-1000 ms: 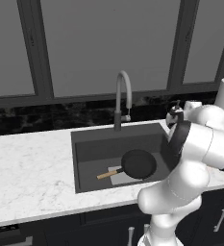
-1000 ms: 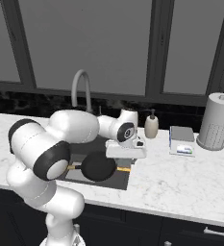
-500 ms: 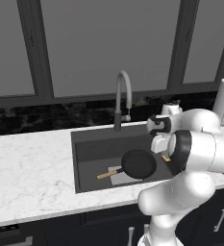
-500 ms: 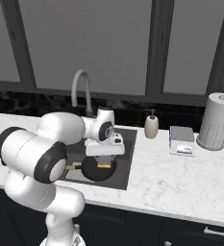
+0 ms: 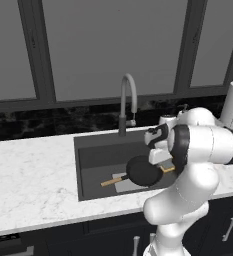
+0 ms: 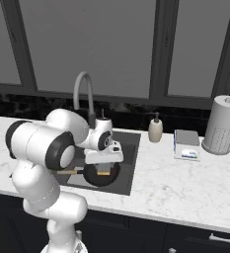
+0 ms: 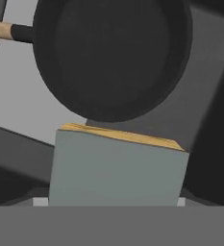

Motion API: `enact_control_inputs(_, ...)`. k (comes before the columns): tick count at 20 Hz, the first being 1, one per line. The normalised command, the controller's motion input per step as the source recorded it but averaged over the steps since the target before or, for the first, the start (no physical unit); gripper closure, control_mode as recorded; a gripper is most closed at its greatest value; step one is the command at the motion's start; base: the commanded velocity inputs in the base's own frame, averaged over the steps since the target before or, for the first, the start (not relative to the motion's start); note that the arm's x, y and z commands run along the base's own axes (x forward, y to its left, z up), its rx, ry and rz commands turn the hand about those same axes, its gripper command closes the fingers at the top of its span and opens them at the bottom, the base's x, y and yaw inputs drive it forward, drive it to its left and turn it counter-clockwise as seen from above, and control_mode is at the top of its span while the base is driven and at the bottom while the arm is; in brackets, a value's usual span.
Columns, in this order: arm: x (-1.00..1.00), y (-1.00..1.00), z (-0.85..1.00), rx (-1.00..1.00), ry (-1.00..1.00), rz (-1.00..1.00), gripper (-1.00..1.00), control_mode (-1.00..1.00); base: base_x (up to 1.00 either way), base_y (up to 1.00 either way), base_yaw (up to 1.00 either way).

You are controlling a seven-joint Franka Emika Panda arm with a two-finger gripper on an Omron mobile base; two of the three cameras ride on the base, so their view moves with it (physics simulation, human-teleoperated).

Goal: Pick the pan and sponge and place them into the sink. Then turn on the water.

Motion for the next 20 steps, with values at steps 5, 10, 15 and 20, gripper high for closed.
enact_control_inputs(5,0.38,0.08,-0.44,0.0,0.0,0.0,1.0,-1.0,0.0,0.0,0.0)
enact_control_inputs(10,0.28,0.05,-0.49,0.0,-0.03,0.0,1.0,-1.0,0.0,0.0,0.0)
enact_control_inputs(15,0.23,0.03,-0.45,0.0,-0.02,0.0,1.0,-1.0,0.0,0.0,0.0)
enact_control_inputs(20,0.17,0.02,-0.35,0.0,-0.03,0.0,1.0,-1.0,0.0,0.0,0.0)
